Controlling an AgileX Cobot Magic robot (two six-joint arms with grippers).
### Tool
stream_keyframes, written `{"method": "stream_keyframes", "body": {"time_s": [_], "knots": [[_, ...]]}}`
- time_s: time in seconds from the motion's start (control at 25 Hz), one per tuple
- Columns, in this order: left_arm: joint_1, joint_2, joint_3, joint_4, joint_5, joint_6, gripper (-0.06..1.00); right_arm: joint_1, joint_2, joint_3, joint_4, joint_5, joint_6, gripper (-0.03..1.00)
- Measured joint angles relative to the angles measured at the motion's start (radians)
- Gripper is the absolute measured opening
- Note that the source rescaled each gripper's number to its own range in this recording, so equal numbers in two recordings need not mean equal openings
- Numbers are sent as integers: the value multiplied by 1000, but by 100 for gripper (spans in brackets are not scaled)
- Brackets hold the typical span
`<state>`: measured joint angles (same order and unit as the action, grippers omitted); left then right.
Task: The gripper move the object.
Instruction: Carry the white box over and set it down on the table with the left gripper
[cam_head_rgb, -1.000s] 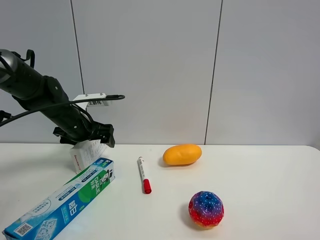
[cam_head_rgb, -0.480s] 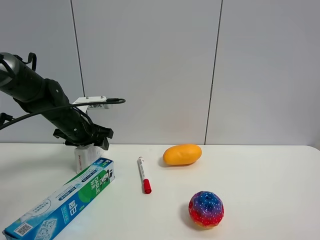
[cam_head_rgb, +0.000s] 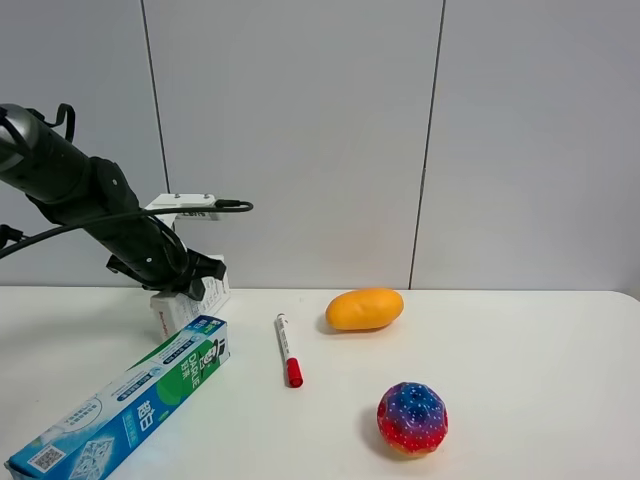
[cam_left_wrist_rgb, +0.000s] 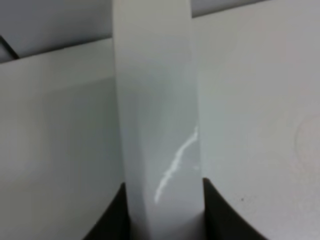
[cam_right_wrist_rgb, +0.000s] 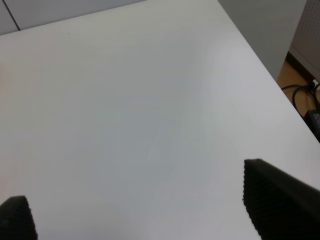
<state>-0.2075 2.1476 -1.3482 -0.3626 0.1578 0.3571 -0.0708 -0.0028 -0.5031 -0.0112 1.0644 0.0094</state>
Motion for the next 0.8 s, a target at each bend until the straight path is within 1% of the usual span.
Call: {"method": "stream_keyframes", "body": {"time_s": [0.16,0.32,0.6,0.72,0.8], "knots": [[1,-66,0,25,33,24,1,0,0,0,0,0,0,100],[-1,-189,0,26,136,24,1,0,0,0,0,0,0,100],[-40,-460,0,24,400,14,1,0,0,0,0,0,0,100],[-68,-550,0,22,502,-32,1,0,0,0,0,0,0,100],[-95,-585,0,22,557,-80,1,0,0,0,0,0,0,100]]}}
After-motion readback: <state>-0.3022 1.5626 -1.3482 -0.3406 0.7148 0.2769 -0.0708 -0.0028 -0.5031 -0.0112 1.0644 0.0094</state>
